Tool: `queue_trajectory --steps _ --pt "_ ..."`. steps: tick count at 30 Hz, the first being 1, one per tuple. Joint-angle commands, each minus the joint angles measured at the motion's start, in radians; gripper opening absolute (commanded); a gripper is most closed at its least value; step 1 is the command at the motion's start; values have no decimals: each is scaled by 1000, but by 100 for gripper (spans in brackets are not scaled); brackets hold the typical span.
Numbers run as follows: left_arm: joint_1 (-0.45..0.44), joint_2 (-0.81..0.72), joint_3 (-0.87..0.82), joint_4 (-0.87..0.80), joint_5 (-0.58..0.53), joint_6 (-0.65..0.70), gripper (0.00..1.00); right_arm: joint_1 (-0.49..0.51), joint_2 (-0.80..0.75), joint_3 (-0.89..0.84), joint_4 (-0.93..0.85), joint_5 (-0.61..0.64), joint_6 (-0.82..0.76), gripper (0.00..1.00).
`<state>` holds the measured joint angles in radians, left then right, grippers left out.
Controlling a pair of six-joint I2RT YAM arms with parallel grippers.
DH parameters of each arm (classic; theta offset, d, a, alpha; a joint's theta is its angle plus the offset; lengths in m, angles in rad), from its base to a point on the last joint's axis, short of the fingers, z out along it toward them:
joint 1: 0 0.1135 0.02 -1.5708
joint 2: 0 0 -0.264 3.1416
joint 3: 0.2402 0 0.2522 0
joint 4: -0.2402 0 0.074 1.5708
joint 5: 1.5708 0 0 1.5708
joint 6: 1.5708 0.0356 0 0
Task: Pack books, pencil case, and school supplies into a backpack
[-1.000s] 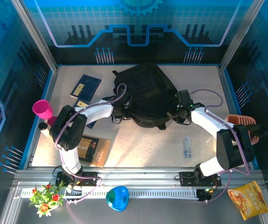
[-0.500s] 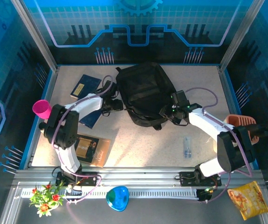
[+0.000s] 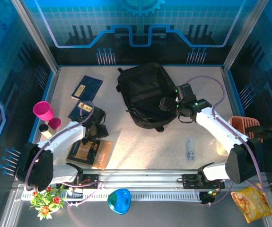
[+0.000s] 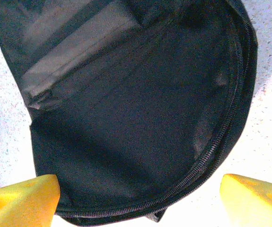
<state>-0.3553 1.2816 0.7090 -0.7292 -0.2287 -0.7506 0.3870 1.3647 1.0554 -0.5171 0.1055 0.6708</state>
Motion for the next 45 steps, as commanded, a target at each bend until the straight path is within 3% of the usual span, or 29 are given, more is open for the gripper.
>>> queue_trajectory --steps 1,6,9,18,25,31,38,45 --pt "4 -4 -30 14 0 -71 86 27 28 27 -17 1 -29 88" --pt "-5 93 -50 159 128 -38 75 39 50 26 6 -17 -7 88" --pt "-70 159 -32 226 188 -54 72 41 44 22 11 -11 -1 88" --pt "-292 377 138 396 327 -103 72 40 4 -9 23 20 22 88" --pt "-335 479 308 409 384 -61 73 42 -16 -18 22 14 8 88" --pt "-252 307 251 316 316 -82 81 115 -2 21 25 -29 -97 85" --pt "-65 44 31 250 283 -150 87 341 164 141 28 -40 -196 71" --pt "62 -141 -140 253 306 -217 79 504 409 295 2 -39 -226 51"
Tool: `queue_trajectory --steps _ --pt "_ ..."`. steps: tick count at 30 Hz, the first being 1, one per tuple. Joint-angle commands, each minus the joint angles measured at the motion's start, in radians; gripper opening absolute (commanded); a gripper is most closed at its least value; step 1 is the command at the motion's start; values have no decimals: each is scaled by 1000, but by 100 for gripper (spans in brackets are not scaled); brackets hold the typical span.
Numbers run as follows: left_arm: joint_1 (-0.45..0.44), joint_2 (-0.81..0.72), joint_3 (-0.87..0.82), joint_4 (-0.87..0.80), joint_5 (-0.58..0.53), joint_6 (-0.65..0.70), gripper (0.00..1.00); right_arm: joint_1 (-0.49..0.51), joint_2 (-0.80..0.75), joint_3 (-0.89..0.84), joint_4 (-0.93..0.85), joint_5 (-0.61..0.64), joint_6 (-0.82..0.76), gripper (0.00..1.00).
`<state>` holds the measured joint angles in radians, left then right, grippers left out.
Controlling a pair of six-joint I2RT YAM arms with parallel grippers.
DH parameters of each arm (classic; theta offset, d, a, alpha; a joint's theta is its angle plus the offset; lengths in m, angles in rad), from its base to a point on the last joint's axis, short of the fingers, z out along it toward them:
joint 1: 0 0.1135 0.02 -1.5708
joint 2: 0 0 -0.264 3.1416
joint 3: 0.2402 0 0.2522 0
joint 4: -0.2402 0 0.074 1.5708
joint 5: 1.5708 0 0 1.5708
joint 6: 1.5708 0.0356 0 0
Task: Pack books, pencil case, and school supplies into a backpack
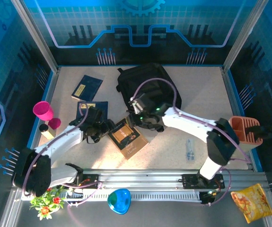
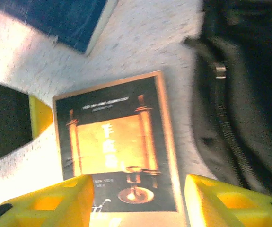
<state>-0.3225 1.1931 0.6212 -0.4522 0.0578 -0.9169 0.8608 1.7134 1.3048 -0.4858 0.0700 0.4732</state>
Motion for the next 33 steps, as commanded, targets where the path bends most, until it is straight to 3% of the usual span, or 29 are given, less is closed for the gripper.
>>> queue_trajectory --steps 1,7,20,24,29,33 --pt "37 -65 -71 -12 31 -59 76 39 85 59 -31 2 -27 50" --pt "48 -65 -118 75 114 -78 61 49 218 128 -72 39 -31 48" --pt "46 89 -133 237 246 -71 56 17 334 128 -82 -5 7 57" --pt "46 124 -134 278 270 -65 48 1 344 107 -65 -40 24 57" --pt "46 165 -139 320 294 -64 45 -17 350 83 -47 -72 42 58" --pt "46 178 -153 444 383 -35 44 -32 356 67 -33 -116 53 57"
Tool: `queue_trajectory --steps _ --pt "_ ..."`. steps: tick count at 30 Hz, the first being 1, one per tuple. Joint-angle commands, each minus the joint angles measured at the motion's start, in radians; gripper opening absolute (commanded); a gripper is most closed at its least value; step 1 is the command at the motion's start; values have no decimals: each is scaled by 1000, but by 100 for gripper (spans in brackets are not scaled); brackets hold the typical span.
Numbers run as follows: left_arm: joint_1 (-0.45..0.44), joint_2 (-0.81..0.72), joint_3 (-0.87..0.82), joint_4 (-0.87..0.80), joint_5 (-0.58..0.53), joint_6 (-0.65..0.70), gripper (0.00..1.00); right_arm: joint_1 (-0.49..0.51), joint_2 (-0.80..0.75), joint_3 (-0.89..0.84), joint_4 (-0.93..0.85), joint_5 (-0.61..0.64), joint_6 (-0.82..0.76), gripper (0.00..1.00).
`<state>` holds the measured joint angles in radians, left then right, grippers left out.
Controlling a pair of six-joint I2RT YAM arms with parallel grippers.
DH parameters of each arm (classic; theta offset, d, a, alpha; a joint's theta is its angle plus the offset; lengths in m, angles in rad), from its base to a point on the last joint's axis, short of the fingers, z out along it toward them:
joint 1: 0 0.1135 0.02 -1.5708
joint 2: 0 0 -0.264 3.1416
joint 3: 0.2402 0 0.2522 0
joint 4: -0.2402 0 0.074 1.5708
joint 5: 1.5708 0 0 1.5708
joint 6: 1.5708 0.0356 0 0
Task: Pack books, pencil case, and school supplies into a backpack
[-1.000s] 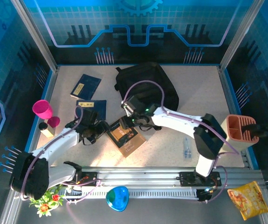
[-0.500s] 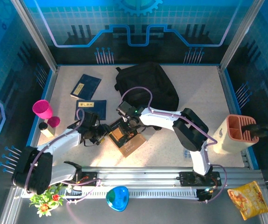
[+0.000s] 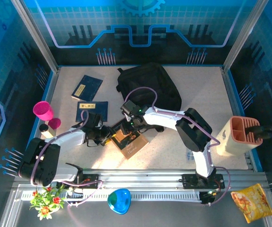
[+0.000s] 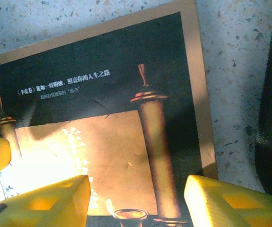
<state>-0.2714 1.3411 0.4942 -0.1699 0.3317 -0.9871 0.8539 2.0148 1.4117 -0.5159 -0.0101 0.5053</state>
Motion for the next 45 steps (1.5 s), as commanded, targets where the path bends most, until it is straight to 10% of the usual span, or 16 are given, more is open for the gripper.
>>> queue_trajectory --steps 1,10,26,36,45 --pt "-5 18 -26 180 124 41 44 -32 59 -43 0 -50 25 58" --pt "-5 -167 -60 294 202 66 37 -80 25 -115 87 -153 75 57" --pt "-20 -24 26 280 146 67 14 -96 -158 -170 178 -171 88 56" --pt "90 -273 187 -24 52 148 2 -219 -460 -386 499 -262 164 75" --pt "126 -234 383 109 55 0 3 -357 -586 -491 687 -392 412 90"
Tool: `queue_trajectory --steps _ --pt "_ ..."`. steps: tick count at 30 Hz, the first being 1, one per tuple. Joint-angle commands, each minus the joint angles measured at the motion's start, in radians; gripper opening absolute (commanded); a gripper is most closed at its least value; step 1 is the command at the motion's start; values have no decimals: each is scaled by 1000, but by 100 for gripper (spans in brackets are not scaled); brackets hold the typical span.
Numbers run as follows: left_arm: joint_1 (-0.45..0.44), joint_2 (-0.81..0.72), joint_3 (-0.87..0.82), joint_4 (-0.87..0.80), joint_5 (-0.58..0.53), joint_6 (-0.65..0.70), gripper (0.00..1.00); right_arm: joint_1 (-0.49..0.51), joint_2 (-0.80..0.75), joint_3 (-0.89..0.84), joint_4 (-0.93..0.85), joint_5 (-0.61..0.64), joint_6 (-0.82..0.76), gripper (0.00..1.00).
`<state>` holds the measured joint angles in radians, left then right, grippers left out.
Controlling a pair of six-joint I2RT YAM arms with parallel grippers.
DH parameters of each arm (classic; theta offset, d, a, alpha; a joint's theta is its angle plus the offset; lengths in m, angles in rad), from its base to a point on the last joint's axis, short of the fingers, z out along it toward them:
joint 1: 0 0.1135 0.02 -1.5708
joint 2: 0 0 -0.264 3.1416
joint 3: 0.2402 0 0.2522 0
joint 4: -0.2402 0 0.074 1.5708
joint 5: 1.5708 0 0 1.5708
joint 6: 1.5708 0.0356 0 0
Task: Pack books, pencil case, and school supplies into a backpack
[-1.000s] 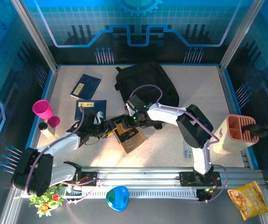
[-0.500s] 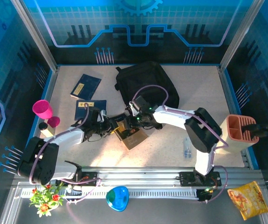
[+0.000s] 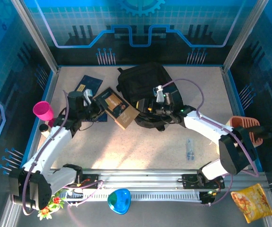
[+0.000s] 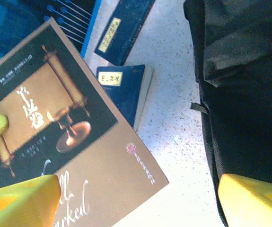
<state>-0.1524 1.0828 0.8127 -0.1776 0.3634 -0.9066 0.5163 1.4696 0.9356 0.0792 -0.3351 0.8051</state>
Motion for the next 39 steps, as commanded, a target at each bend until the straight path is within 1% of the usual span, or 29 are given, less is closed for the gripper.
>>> queue_trajectory --steps 1,4,8,13,19,22,25,28,30,34,37,39 --pt "7 46 77 173 31 -117 2 -29 -45 -18 102 -79 147 92" --pt "-2 118 120 301 49 -204 3 -48 -54 -37 158 -102 266 100" --pt "-35 200 178 401 42 -258 3 -53 -34 -40 261 -131 421 100" --pt "-60 270 200 530 34 -334 3 -54 30 -47 388 -145 608 100" --pt "-74 314 198 626 35 -388 3 -56 59 -12 391 -133 644 100" --pt "-78 323 197 633 31 -393 3 -53 67 5 381 -128 655 100" --pt "-82 328 188 658 30 -408 3 -53 86 11 398 -121 682 97" --pt "-87 330 181 665 19 -408 3 -53 109 14 457 -108 730 92" --pt "-90 332 179 664 13 -407 3 -53 119 15 482 -95 756 86" --pt "-92 332 169 664 -1 -402 3 -56 112 1 519 -62 778 71" --pt "-92 331 160 653 -7 -393 4 -63 88 -21 513 -33 765 58" --pt "-93 332 159 637 -6 -381 6 -71 68 -35 502 -18 751 45"
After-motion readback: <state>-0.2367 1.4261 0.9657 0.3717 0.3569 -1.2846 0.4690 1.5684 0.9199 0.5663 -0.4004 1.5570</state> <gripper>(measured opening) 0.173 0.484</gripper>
